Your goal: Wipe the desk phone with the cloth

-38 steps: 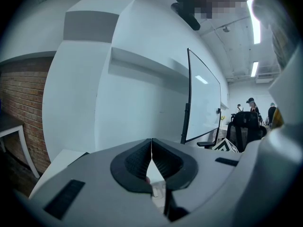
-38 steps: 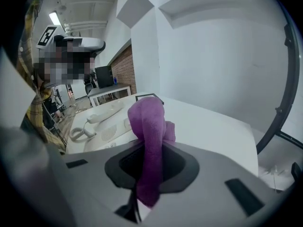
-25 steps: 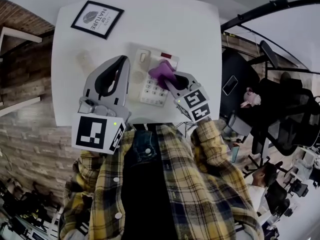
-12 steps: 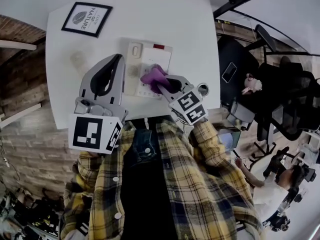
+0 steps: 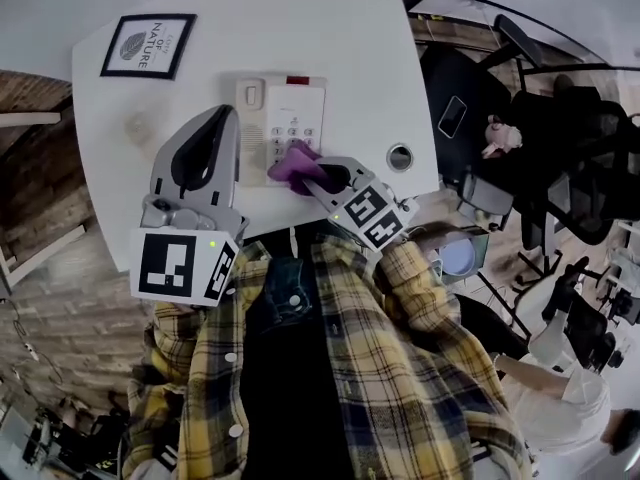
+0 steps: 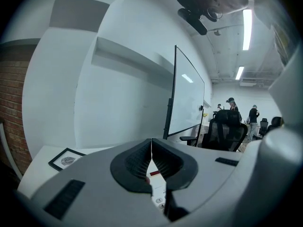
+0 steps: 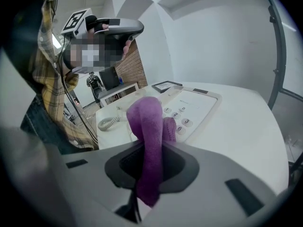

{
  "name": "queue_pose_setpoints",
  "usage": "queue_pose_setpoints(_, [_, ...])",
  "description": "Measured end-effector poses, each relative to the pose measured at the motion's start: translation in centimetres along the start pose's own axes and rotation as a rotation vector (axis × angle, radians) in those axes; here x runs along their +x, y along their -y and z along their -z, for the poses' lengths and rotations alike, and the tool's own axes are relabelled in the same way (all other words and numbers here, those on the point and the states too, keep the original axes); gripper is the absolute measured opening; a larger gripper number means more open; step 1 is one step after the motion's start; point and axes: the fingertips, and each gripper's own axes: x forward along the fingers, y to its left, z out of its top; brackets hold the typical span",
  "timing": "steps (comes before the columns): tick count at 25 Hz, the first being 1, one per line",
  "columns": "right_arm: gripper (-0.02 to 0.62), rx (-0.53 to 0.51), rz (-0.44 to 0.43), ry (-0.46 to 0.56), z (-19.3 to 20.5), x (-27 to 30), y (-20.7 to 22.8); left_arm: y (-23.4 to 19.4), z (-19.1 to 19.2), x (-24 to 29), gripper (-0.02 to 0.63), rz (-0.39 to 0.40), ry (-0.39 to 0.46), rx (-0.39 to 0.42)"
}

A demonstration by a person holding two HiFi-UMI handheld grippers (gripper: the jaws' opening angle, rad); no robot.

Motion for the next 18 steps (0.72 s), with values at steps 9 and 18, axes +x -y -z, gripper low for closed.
queue_pose_setpoints(9, [0.064, 0.052, -0.003, 0.01, 0.8, 0.0, -1.0, 1.1, 0.4, 1.3, 0.017, 0.077, -0.015, 0.002])
queue_pose_setpoints(18, [0.064, 0.088, -0.031, -0.025, 2.1, -0.3, -2.2, 1.4, 0.0, 1.9, 0.017, 0.112, -0.002, 0.008])
